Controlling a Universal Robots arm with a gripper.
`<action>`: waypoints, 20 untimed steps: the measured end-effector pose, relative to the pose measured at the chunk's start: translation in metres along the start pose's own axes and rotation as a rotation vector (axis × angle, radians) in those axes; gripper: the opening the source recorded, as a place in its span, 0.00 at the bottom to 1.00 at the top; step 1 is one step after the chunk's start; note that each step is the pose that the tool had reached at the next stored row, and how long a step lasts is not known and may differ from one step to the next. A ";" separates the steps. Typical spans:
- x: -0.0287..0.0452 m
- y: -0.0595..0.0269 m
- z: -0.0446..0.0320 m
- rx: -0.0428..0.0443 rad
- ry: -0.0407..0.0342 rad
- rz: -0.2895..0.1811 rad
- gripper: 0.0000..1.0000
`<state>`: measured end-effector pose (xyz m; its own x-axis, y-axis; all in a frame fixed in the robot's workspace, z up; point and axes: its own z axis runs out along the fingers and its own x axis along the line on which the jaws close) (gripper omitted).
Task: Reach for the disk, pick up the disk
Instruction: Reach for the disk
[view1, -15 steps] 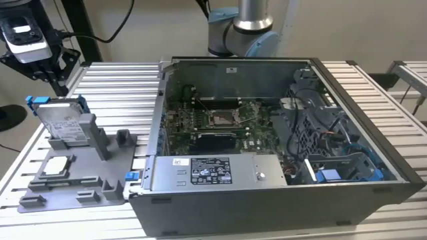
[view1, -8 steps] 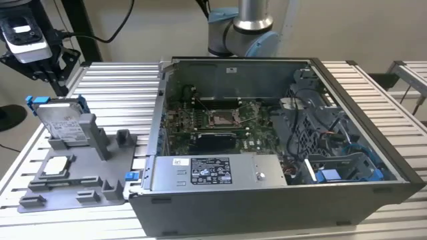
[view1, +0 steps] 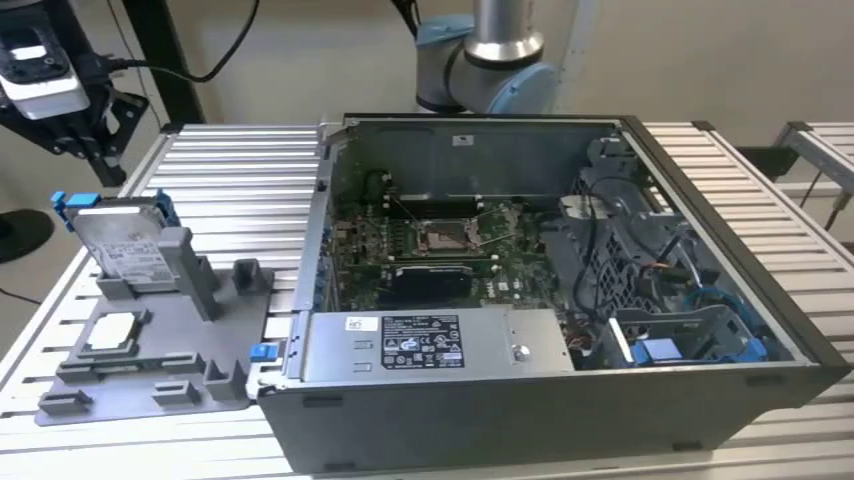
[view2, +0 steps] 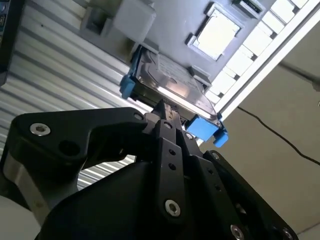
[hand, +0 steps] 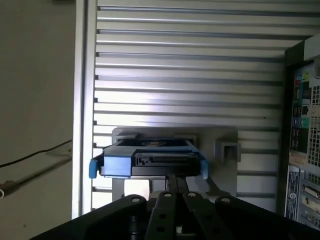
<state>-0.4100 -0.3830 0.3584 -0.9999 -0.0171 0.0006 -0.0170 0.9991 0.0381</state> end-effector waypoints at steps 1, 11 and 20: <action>0.0044 0.0010 0.0002 -0.0001 -0.0001 0.000 0.00; 0.0397 0.0066 0.0014 -0.0001 -0.0001 0.000 0.00; 0.0439 0.0068 0.0014 0.0000 0.0009 -0.023 0.00</action>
<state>-0.4540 -0.3768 0.3573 -0.9992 -0.0402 0.0006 -0.0402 0.9985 0.0381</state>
